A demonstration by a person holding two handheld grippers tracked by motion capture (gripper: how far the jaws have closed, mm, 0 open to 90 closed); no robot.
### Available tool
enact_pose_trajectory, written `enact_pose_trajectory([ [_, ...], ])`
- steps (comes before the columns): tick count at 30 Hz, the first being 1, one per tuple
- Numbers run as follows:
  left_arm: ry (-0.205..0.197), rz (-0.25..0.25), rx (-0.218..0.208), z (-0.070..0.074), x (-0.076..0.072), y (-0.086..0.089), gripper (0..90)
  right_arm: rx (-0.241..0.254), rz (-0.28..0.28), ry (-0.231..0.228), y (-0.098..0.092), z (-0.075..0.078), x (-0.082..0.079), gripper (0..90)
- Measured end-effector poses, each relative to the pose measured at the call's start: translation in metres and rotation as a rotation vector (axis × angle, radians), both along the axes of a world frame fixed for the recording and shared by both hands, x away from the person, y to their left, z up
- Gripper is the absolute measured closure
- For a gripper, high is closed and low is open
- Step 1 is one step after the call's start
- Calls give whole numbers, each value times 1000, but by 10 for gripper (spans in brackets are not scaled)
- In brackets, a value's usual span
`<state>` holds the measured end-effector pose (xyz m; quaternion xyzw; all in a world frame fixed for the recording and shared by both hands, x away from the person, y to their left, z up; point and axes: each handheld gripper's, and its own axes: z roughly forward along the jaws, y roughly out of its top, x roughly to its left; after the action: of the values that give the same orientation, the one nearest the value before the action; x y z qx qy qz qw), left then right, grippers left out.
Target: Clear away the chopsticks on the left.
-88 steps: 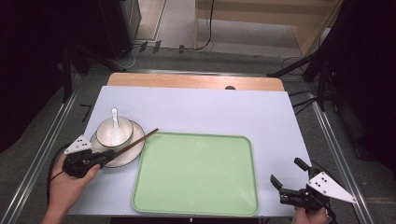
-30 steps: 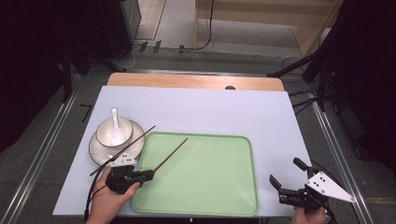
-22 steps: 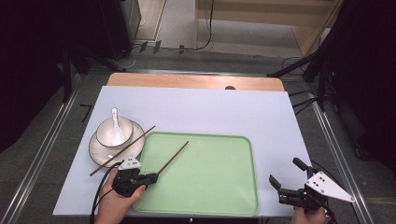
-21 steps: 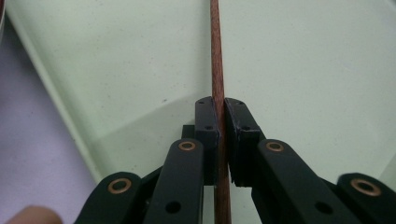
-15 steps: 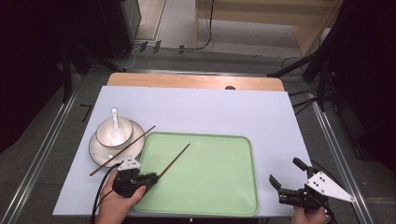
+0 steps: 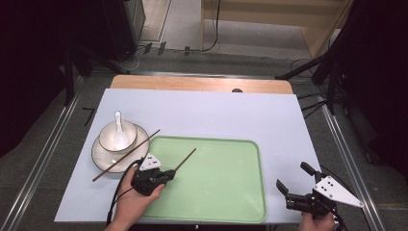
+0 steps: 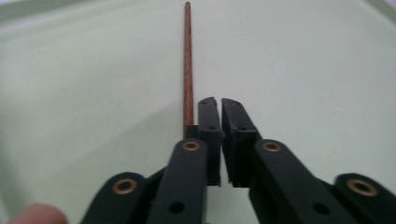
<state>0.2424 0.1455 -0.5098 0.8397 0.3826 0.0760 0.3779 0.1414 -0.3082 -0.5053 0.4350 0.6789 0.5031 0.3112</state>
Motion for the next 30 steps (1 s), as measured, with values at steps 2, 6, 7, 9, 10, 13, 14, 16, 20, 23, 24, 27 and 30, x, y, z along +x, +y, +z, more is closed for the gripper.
enact_pose_trajectory([
  [2, 10, 1, 13, -3, 4, -7, 900, 0, 4, -6, 1, 0, -1, 5],
  [6, 26, 11, 47, -11, 11, -13, 900, 7, 4, -9, 0, 0, -1, 5],
  [7, 20, 27, 51, -10, 12, -12, 900, 8, 4, -8, 0, 0, -1, 4],
  [9, 8, 41, 70, -10, 13, -10, 900, 8, 4, -9, -1, 0, -1, 4],
  [10, 10, 59, 77, -9, 13, -9, 900, 7, 5, -10, -1, 0, -1, 5],
  [13, 15, 97, 86, -7, 15, -1, 900, 4, 5, -10, 0, 0, -1, 5],
  [14, 15, 97, 86, -7, 15, -1, 900, 4, 5, -10, 0, 0, -1, 5],
  [16, 14, 115, 92, -7, 16, 4, 900, -2, 5, -9, 0, 0, -1, 4],
  [20, 19, 142, 85, -7, 16, 14, 900, -2, 3, -7, 0, 0, -1, 5],
  [23, 22, 159, 78, -6, 16, 23, 900, -1, 2, -7, 0, 0, -1, 5],
  [24, 24, 165, 78, -6, 16, 26, 900, -1, 1, -7, 0, 1, -1, 4],
  [27, 26, 183, 74, -6, 15, 35, 900, 0, 2, -9, -1, 0, -1, 5],
  [30, 37, 184, 55, -6, 15, 42, 900, 5, 1, -6, -1, 0, -1, 5],
])
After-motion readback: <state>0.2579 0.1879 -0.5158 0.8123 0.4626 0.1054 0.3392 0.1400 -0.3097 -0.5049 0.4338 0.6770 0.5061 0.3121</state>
